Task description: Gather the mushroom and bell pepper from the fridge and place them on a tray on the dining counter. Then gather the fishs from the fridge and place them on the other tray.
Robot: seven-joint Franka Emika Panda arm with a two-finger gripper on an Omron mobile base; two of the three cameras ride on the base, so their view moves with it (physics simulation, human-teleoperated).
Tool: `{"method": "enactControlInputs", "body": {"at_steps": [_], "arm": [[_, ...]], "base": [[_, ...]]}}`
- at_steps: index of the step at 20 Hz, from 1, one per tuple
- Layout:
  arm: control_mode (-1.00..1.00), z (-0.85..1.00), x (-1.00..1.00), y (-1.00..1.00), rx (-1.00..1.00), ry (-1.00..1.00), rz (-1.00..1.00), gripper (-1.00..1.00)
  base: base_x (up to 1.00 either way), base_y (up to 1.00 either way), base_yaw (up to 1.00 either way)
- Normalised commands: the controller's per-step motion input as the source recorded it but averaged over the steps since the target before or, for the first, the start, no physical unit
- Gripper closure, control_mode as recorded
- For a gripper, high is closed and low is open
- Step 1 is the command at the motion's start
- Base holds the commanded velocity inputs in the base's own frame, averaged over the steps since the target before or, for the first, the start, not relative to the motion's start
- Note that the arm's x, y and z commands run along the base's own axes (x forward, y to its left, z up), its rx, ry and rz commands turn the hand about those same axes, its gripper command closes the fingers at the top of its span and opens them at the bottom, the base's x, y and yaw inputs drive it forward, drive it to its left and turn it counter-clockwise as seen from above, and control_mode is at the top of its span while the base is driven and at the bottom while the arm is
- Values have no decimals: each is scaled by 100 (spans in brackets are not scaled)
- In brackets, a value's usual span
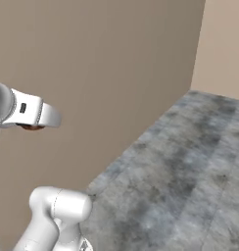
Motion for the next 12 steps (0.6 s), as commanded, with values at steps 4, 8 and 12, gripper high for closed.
{"method": "enactControlInputs", "body": {"at_steps": [4,8,12], "arm": [[100,0,0,0,0,0,0,100],[100,0,0,0,0,0,0,100],[100,0,0,0,0,0,0,100]], "base": [[100,18,-27],[100,-9,-13],[100,-15,-26]]}}
